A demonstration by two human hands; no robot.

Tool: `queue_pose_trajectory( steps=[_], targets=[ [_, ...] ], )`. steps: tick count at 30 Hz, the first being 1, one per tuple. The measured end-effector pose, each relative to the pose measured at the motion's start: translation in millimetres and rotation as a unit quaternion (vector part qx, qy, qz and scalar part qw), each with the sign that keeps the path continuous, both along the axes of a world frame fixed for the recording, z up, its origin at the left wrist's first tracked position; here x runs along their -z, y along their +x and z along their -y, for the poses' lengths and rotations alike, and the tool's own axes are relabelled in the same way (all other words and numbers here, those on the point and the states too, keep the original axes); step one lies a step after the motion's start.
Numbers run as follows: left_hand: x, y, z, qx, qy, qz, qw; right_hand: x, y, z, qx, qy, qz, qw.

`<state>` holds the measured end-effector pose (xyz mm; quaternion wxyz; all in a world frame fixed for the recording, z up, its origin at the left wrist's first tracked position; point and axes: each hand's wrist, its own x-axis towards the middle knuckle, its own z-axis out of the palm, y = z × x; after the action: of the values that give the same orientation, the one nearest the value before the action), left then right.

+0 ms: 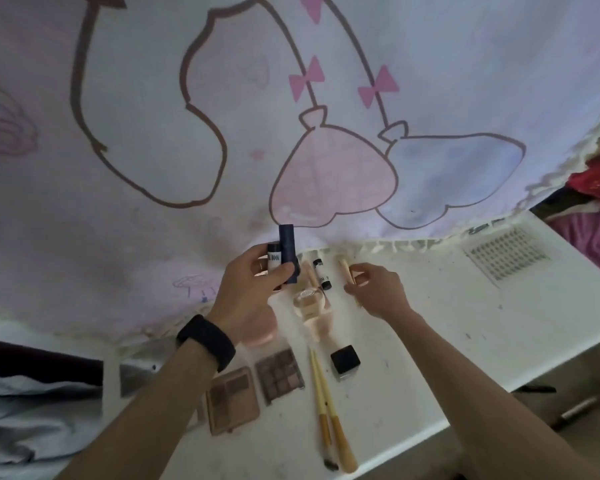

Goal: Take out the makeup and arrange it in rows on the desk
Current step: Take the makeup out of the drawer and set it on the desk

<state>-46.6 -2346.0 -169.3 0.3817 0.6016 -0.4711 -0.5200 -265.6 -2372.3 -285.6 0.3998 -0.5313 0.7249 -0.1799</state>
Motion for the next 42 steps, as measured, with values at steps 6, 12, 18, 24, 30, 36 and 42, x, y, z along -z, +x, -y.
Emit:
queue_pose_trajectory(
  steps=[6, 12, 18, 24, 30, 36, 42],
  targets=[
    [6.0, -1.2, 8.3, 0.012, 0.013, -0.031, 0.999, 3.8, 22.5, 22.7, -0.045, -0.012, -0.051, 0.998],
    [3.5, -15.5, 15.4, 0.046, 0.015, -0.045, 0.998, -23.1, 5.4, 2.8, 0.064, -0.03, 0.132, 0.989],
    [4.0, -45.6, 18.1, 0.129, 0.001, 0.017, 0.991, -88.3, -3.9, -29.4, 0.055, -0.061, 0.371, 0.925],
    [-0.6, -73.2, 16.2, 0.084, 0.02, 0.037, 0.996, -84.7, -21.5, -37.6, 0.119, -0.084, 0.366, 0.919],
    [-2.8, -86.3, 15.3, 0.083, 0.076, -0.023, 0.993, -79.0, -25.0, -46.2, 0.124, -0.072, 0.4, 0.905],
    [-3.6, -86.2, 18.5, 0.089, 0.088, -0.022, 0.992, -77.3, -29.6, -47.0, 0.117, -0.086, 0.362, 0.921],
    [-9.6, -83.0, 21.5, 0.118, 0.107, -0.02, 0.987, -75.4, -20.2, -38.8, 0.082, -0.126, 0.304, 0.941]
  ],
)
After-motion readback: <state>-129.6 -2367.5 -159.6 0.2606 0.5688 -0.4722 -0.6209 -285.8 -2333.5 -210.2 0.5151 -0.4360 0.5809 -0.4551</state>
